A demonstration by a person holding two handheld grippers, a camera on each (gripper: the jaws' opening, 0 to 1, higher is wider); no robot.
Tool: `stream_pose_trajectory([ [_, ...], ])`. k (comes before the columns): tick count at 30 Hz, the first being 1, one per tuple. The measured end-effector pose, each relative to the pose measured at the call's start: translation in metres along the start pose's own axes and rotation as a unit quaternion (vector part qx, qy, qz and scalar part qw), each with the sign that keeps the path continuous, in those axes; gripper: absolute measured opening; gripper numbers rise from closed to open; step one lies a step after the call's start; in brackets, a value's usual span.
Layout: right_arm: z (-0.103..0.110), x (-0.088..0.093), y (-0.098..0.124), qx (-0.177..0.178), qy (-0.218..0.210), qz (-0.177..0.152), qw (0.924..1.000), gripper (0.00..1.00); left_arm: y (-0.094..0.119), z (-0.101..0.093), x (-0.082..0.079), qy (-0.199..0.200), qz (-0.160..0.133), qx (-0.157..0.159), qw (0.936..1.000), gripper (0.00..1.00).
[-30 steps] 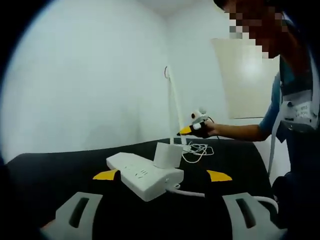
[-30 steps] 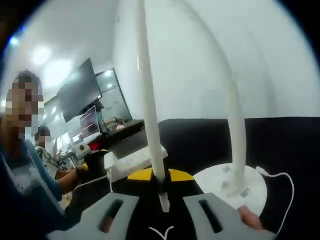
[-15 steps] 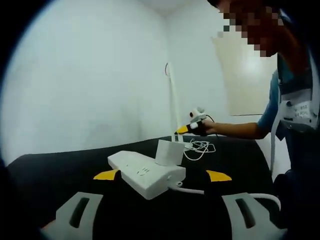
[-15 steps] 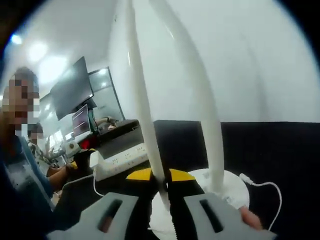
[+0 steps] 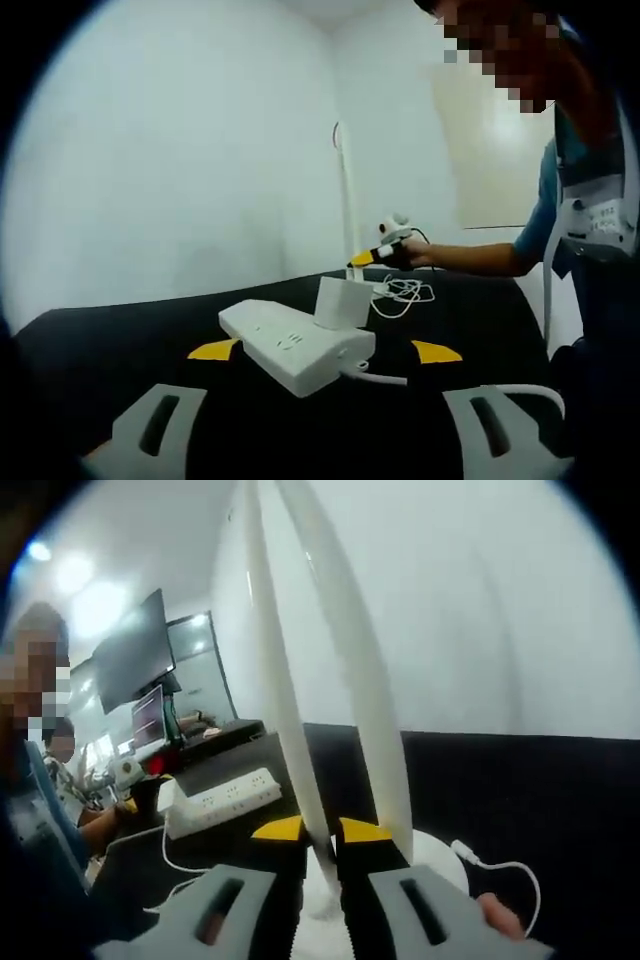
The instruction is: Insert the desk lamp plug into the socket, turn on the power strip switch, turn on the lamp switch, then turn off the lamp switch, turn off the power strip switch, and remove the plug from the socket.
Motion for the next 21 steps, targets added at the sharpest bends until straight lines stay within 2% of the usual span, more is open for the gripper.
stream_pose_trajectory([
  [4, -0.009, -0.002, 0.000, 0.004, 0.006, -0.001, 1.0000, 0.13, 0.000, 0.001, 0.000, -0.001, 0.002, -0.001, 1.0000, 0.63],
  [10, -0.009, -0.002, 0.000, 0.010, 0.026, 0.000, 0.9996, 0.13, 0.000, 0.001, 0.000, -0.001, 0.002, -0.003, 1.0000, 0.63],
  [16, -0.016, -0.005, 0.000, 0.037, 0.052, 0.017, 0.9978, 0.13, 0.000, 0.002, 0.001, -0.002, 0.003, -0.003, 1.0000, 0.63],
  [21, -0.016, 0.006, 0.004, 0.055, 0.062, 0.038, 0.9958, 0.13, 0.001, 0.003, 0.001, -0.002, 0.002, -0.004, 1.0000, 0.62],
])
Point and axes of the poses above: the point that each gripper's makers call its tool centre point, and the gripper's own axes: y roughly backward along the fingers, z roughly to its left, x roughly out of its underside, the point moved 9 cm from there along y, roughly backward along the fingers, and after that the axes turned 1 degree about y, right-handed, at the moved point
